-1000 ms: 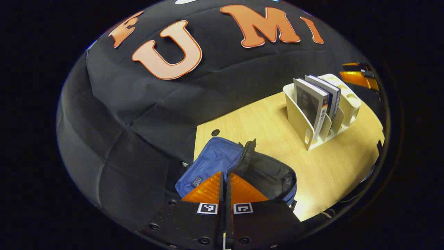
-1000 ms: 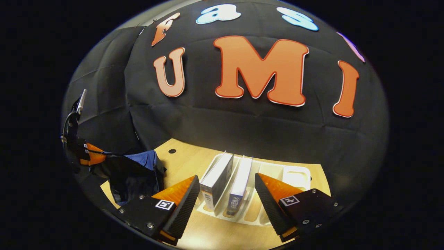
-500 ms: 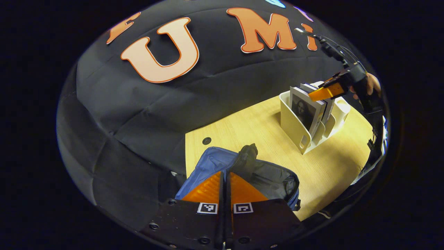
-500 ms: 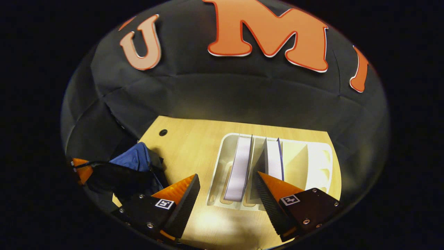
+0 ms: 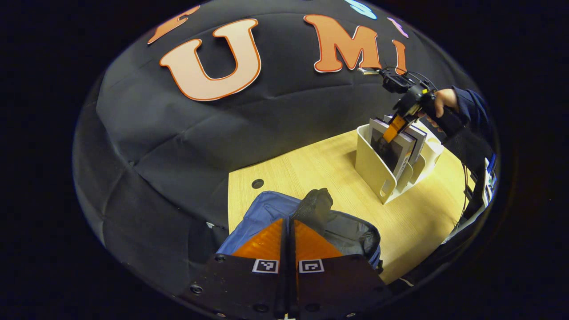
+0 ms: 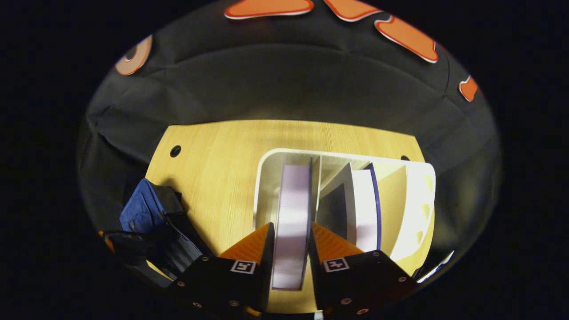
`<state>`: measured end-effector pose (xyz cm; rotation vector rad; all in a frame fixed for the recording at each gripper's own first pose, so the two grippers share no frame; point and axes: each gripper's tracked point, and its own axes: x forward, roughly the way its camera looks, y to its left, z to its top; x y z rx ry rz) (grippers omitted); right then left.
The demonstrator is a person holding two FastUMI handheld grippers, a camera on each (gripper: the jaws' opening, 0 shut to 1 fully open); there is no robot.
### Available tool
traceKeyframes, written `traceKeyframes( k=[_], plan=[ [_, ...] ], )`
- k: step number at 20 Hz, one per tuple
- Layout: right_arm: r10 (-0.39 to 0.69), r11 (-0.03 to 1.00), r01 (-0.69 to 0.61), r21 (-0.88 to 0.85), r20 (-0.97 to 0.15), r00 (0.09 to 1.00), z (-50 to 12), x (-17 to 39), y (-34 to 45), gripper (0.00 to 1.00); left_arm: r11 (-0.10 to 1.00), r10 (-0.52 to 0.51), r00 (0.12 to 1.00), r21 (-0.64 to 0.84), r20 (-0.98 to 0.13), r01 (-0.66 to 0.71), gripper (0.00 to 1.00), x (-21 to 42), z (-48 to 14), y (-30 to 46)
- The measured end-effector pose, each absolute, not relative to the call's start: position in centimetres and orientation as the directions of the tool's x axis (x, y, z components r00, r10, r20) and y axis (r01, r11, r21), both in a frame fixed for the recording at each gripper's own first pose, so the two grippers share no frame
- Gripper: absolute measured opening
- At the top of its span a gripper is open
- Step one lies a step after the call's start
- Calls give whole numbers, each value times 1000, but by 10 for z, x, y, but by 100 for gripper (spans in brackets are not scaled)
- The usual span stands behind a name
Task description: Open the schoolbag, grab two books from the bookshelf and put them into the schoolbag.
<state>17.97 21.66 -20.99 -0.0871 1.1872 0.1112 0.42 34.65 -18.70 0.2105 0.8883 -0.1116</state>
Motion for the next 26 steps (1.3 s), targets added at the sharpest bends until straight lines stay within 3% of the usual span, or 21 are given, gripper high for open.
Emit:
traceKeyframes(
  k=[1,2,3,7,8,10,11,18,23,26],
  plan=[
    [45,990,-139,-4,-936,348,-210,179,215,36,975,-16,626,126,-780,182,3,3,-188,345],
    [55,989,-145,6,-941,335,-208,177,217,35,977,-21,624,118,-781,180,9,0,-189,345],
    [59,987,-159,6,-942,331,-206,178,214,32,978,-25,624,111,-781,178,2,0,-189,345],
    [84,987,-161,23,-919,386,-160,185,205,28,980,-22,624,105,-781,167,2,2,-192,344],
    [98,987,-156,38,-910,402,-144,187,202,36,980,-26,624,103,-781,169,2,1,-191,343],
    [125,984,-169,55,-890,438,-112,189,195,19,980,-32,625,98,-780,173,3,0,-192,340],
    [143,981,-180,67,-879,454,-97,186,194,28,980,-33,624,97,-781,172,2,0,-191,339],
    [260,960,-230,157,-802,538,-13,152,180,27,977,-24,622,113,-783,180,2,4,-186,338],
    [344,939,-235,253,-741,576,1,111,174,27,978,-10,612,119,-791,171,3,7,-188,337],
    [468,880,-218,422,-695,546,-18,81,196,27,973,-2,602,138,-799,185,3,12,-184,337]
  ],
)
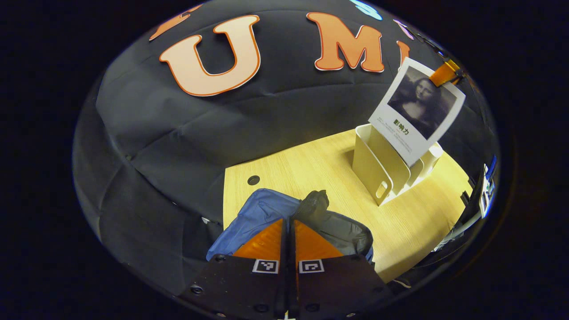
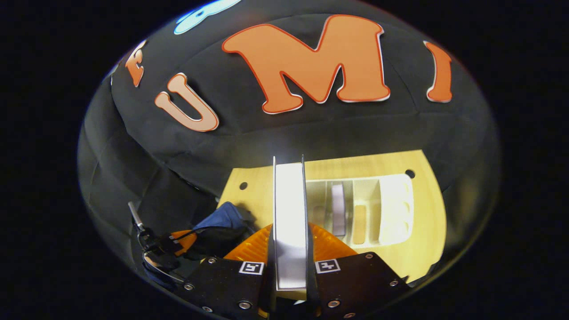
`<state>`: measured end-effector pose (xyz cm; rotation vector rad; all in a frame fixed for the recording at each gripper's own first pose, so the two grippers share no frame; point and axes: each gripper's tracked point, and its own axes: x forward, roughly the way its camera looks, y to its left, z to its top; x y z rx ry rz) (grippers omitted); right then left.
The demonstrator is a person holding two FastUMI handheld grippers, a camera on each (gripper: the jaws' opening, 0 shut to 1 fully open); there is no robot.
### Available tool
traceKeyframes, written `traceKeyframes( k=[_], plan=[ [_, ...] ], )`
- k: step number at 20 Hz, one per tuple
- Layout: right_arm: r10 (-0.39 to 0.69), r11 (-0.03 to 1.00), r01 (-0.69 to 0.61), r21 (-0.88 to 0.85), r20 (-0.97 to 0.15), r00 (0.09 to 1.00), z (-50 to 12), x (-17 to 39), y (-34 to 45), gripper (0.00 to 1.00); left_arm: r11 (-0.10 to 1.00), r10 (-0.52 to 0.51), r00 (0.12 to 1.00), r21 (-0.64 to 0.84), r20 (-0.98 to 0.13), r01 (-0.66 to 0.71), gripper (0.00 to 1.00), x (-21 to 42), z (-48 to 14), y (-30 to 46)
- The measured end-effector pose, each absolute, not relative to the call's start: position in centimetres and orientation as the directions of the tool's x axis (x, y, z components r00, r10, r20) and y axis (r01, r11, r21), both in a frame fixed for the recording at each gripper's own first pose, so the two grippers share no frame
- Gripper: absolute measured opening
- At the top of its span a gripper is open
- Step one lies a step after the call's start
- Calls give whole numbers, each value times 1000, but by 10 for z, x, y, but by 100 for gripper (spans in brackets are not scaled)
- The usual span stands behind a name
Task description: Open the schoolbag, grab two books from the bookshelf and put them into the schoolbag.
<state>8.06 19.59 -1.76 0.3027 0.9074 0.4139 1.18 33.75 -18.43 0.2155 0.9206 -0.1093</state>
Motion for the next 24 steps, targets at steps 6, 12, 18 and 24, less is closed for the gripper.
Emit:
traceKeyframes(
  k=[6,12,18,24],
  plan=[
    [626,738,-65,672,-645,438,-90,30,233,26,970,-13,594,135,-804,203,2,28,-172,340],
    [696,598,76,798,-564,444,-130,-2,266,25,986,-88,565,9,-820,167,1,44,-167,325],
    [671,489,217,845,-523,526,-193,-11,300,25,981,-140,544,-40,-827,190,0,53,-163,300],
    [683,461,240,854,-514,519,-243,-12,359,25,968,-192,514,-74,-836,241,1,52,-167,277]
  ],
)
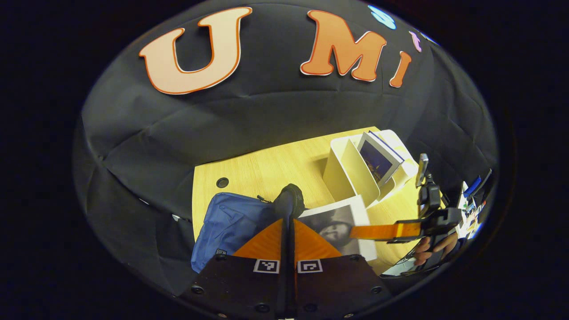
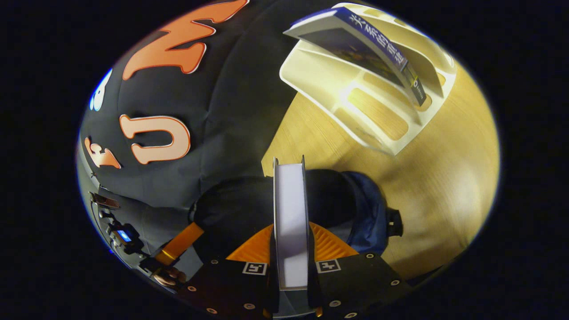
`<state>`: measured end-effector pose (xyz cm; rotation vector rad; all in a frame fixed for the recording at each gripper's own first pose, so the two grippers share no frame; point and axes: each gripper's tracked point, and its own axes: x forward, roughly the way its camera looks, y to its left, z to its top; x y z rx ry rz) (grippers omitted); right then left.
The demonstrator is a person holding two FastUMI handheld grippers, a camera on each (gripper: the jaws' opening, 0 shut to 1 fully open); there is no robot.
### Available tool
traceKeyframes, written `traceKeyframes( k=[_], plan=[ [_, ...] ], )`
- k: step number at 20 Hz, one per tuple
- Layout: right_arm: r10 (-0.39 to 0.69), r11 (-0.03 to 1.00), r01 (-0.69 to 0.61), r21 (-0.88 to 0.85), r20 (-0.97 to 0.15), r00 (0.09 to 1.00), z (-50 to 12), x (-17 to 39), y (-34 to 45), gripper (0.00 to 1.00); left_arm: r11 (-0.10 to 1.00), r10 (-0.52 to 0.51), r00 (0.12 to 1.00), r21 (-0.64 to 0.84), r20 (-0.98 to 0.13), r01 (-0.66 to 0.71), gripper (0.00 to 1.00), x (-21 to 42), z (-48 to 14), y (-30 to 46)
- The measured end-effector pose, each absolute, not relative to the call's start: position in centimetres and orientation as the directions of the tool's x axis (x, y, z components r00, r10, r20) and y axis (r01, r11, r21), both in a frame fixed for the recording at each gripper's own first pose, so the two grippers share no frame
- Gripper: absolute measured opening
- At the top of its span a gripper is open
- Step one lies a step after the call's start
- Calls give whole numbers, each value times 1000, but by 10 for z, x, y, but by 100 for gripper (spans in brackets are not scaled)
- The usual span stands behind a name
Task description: Open the schoolbag, grab two books from the bookshelf and put them into the schoolbag.
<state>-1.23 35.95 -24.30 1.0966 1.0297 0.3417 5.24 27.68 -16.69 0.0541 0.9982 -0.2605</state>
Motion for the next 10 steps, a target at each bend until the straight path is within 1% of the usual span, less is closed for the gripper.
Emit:
traceKeyframes(
  k=[5,7,9,10],
  plan=[
    [693,437,234,869,-491,527,-276,-3,414,25,943,-254,491,-101,-834,316,0,46,-167,259],
    [696,445,233,865,-497,518,-289,-2,432,25,931,-285,483,-120,-828,345,0,42,-166,249],
    [683,447,210,870,-483,548,-293,9,446,25,923,-309,475,-140,-824,357,0,40,-167,241],
    [685,458,190,868,-482,547,-295,10,450,25,924,-309,477,-140,-823,357,0,40,-165,241]
  ],
)
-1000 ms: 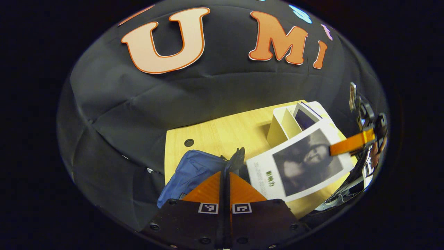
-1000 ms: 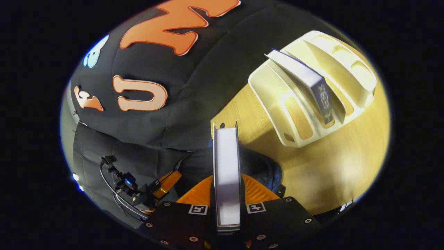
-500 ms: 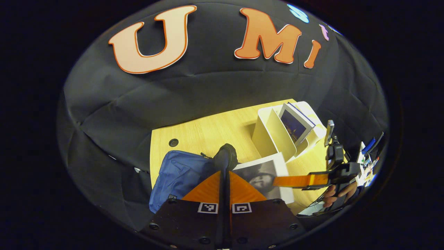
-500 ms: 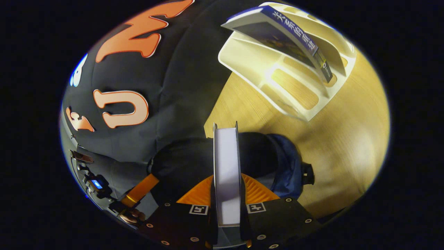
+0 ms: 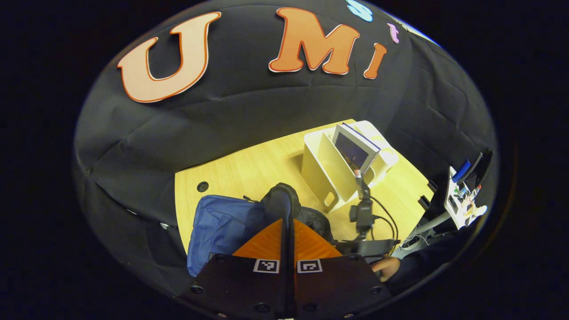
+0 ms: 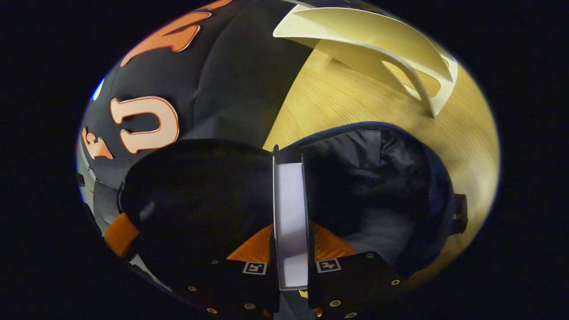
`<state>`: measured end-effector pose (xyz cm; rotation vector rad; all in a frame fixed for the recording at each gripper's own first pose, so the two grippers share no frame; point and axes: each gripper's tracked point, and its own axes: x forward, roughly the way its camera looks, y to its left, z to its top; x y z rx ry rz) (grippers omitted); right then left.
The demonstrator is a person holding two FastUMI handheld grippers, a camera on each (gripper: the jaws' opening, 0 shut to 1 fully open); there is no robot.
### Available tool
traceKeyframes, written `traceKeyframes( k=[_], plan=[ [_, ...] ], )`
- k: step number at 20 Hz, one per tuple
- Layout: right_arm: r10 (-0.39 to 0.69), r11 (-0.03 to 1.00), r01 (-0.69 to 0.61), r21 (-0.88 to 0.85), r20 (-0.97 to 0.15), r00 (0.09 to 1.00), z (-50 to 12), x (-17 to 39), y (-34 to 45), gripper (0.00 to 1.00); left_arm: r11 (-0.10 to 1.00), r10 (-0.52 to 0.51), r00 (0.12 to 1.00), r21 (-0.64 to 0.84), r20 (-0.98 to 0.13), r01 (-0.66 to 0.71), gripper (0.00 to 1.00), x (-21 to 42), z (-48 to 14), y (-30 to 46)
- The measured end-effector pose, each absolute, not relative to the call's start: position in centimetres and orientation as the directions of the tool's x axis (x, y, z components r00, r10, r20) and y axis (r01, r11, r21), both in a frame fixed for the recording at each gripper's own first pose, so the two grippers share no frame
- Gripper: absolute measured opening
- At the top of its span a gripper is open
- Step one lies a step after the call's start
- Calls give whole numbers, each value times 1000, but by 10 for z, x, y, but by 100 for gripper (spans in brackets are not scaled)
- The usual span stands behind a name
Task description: Open the schoolbag, grab two books from the bookshelf and put them into the schoolbag.
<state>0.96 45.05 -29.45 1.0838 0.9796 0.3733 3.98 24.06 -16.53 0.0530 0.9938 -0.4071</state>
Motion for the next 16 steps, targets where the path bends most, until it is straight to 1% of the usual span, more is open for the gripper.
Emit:
traceKeyframes(
  k=[1,2,3,4,6,7,9,10,11,14,16],
  plan=[
    [680,463,182,867,-480,554,-295,12,455,25,925,-305,481,-134,-822,356,1,40,-167,243],
    [692,461,192,866,-487,533,-297,10,457,25,931,-289,490,-123,-823,343,1,43,-167,248],
    [706,458,214,863,-499,503,-298,6,459,29,936,-276,498,-111,-822,335,1,43,-168,254],
    [698,486,230,843,-533,479,-302,3,458,32,941,-264,508,-103,-820,323,1,46,-168,259],
    [704,521,206,828,-554,445,-300,-6,453,42,947,-258,510,-111,-820,301,1,44,-171,263],
    [698,550,172,817,-563,442,-296,-8,447,52,948,-264,510,-123,-818,293,1,42,-173,262],
    [624,662,93,743,-616,480,-296,-1,423,72,951,-264,518,-130,-814,280,1,41,-174,262],
    [590,703,58,709,-626,510,-292,4,407,93,954,-259,525,-128,-811,273,1,42,-174,262],
    [559,732,35,680,-630,539,-284,9,393,95,954,-259,528,-130,-809,268,1,41,-174,261],
    [457,822,-9,569,-650,607,-265,24,347,96,960,-253,536,-139,-805,243,1,37,-176,258],
    [403,862,-33,505,-647,647,-250,35,319,97,963,-251,543,-150,-801,224,1,36,-178,254]
  ],
)
